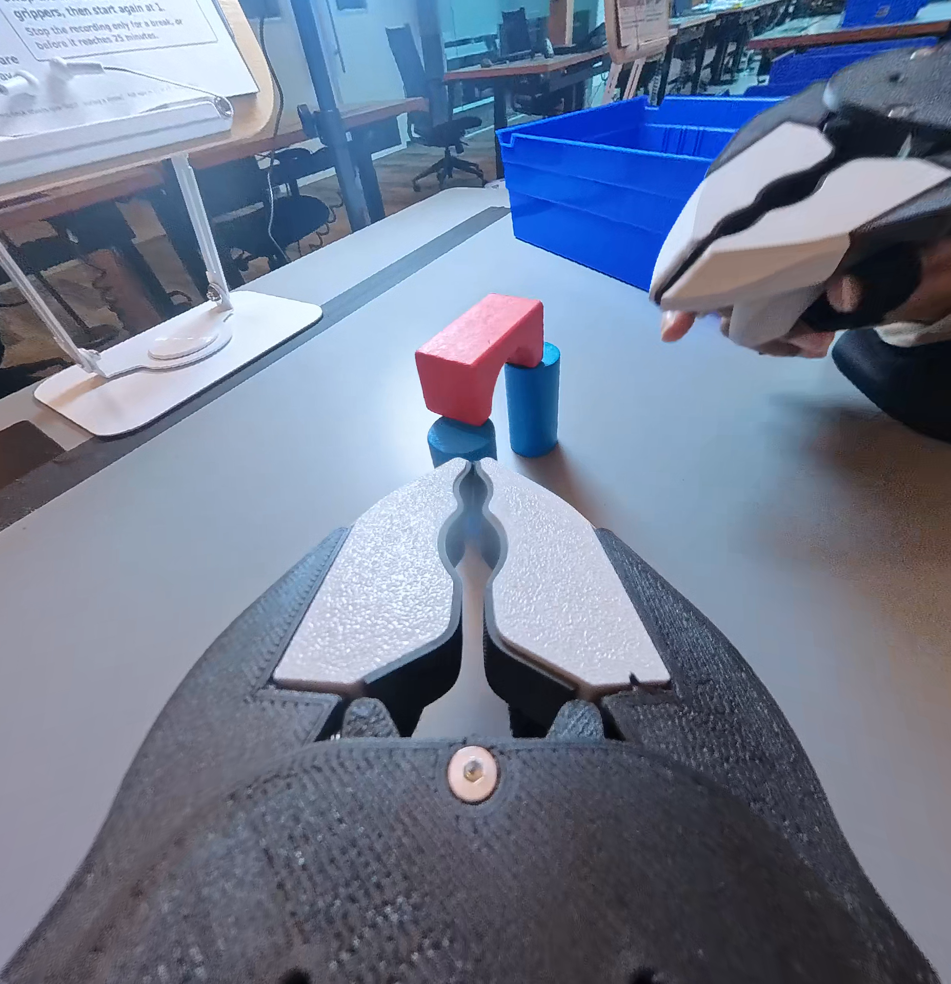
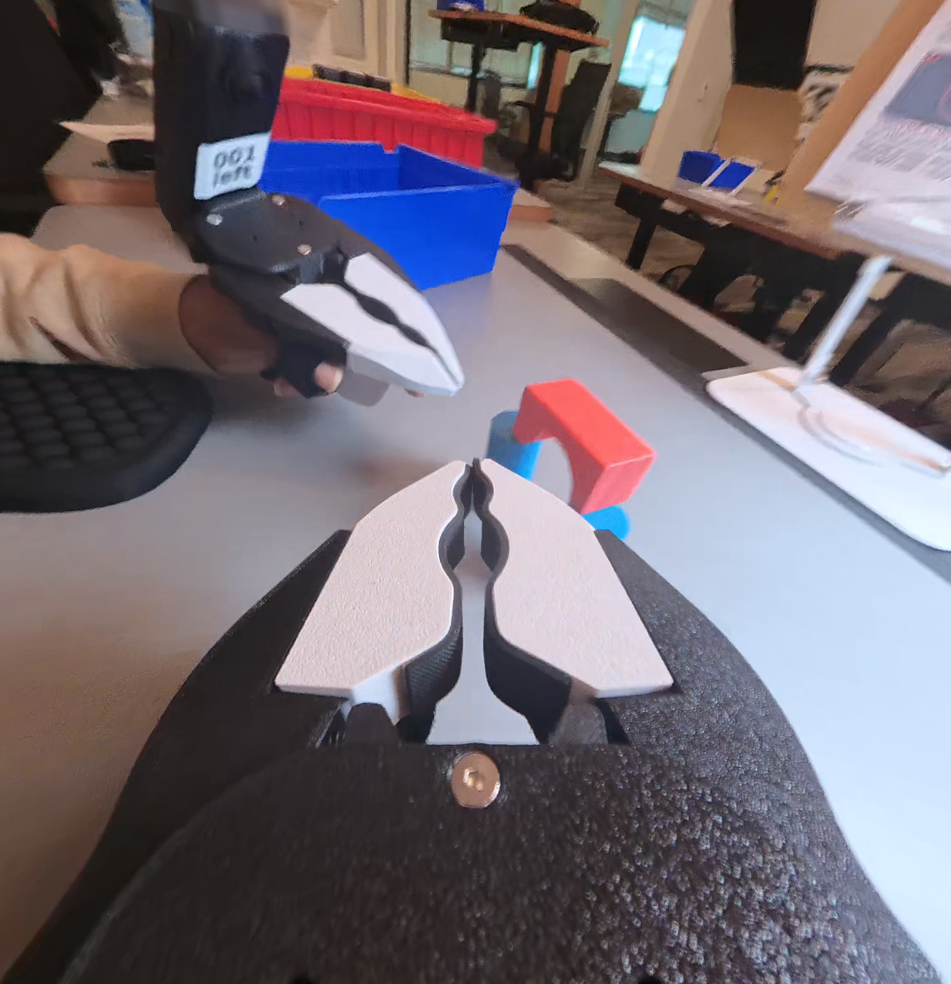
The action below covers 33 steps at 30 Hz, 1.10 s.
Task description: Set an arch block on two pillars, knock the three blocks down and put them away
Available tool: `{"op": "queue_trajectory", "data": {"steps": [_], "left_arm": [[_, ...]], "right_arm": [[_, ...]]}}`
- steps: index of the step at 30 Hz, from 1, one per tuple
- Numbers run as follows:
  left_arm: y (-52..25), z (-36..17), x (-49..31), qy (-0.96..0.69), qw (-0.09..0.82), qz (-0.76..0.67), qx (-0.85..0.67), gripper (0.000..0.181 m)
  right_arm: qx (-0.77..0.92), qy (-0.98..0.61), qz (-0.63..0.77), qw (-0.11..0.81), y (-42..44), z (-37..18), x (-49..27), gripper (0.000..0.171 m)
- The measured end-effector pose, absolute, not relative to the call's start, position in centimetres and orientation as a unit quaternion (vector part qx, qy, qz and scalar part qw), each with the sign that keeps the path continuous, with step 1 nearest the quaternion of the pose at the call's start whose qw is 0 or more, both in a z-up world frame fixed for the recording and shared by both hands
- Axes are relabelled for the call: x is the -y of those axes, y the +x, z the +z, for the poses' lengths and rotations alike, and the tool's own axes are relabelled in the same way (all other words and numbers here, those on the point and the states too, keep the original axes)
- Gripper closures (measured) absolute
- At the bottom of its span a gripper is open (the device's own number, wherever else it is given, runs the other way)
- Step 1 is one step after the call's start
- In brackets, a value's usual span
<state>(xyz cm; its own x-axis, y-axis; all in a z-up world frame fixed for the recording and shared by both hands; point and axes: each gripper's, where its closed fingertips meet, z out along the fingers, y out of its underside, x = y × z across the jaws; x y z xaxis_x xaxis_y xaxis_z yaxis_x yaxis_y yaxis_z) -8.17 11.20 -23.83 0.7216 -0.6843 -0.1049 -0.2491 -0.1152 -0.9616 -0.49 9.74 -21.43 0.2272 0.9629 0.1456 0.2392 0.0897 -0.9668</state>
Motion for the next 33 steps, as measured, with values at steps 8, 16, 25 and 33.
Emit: {"op": "queue_trajectory", "data": {"steps": [8, 16, 25, 33], "left_arm": [[-8.3, -23.9, -11.2, -0.724, 0.58, -0.185, -0.324, 0.181], [-8.3, -23.1, -11.0, -0.715, 0.592, -0.181, -0.325, 0.181], [-8.5, -23.2, -11.1, -0.715, 0.593, -0.189, -0.318, 0.181], [-9.0, -23.3, -11.7, -0.722, 0.597, -0.178, -0.303, 0.181]], "right_arm": [[0.576, -0.568, 0.336, 0.482, -1.9, -24.8, -7.4, 0.171], [0.569, -0.573, 0.321, 0.496, -1.8, -24.7, -7.8, 0.171], [0.565, -0.579, 0.311, 0.498, -1.8, -24.9, -8.2, 0.171], [0.565, -0.6, 0.289, 0.487, -3.0, -25.6, -8.0, 0.171]]}}
